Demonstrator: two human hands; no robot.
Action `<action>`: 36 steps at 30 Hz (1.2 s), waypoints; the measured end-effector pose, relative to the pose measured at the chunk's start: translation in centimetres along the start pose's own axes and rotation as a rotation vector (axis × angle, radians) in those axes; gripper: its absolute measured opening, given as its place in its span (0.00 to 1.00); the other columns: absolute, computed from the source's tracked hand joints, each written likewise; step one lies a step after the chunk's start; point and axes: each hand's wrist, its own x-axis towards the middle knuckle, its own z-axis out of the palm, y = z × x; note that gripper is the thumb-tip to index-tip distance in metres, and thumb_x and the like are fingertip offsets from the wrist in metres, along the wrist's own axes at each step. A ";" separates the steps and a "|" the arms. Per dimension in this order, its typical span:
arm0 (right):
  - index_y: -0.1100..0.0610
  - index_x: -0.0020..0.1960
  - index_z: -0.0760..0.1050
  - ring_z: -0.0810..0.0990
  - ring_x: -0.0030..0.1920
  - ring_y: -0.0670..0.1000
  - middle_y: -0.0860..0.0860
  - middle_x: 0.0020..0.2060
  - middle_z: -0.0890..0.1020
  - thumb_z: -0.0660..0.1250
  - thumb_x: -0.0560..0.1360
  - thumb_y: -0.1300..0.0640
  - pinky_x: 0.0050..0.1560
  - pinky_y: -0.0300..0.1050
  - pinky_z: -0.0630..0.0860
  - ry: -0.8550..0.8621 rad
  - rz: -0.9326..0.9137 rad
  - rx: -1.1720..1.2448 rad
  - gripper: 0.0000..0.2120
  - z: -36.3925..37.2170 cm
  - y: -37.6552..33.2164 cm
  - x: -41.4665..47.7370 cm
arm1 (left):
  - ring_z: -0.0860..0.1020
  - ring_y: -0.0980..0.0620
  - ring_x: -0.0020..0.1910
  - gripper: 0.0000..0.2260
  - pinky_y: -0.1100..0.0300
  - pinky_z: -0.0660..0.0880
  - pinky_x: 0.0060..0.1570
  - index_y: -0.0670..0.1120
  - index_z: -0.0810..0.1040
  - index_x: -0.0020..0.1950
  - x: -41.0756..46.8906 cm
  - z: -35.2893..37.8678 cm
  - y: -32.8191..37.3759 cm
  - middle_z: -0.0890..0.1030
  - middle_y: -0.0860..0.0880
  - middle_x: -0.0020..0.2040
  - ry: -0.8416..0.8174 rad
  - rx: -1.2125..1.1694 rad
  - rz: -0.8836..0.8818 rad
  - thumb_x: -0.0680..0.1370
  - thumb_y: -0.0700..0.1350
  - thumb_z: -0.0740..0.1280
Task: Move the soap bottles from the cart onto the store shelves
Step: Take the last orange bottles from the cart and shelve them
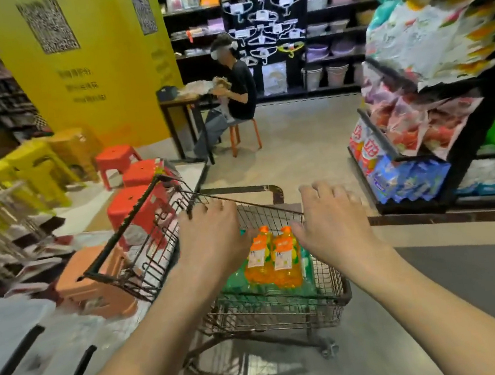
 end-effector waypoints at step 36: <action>0.56 0.74 0.66 0.72 0.68 0.61 0.57 0.68 0.74 0.60 0.81 0.41 0.67 0.58 0.72 -0.507 0.188 -0.084 0.28 23.0 -5.8 26.0 | 0.69 0.41 0.74 0.30 0.40 0.65 0.74 0.48 0.68 0.78 31.8 21.1 -9.3 0.73 0.46 0.74 -0.459 -0.156 0.138 0.81 0.64 0.62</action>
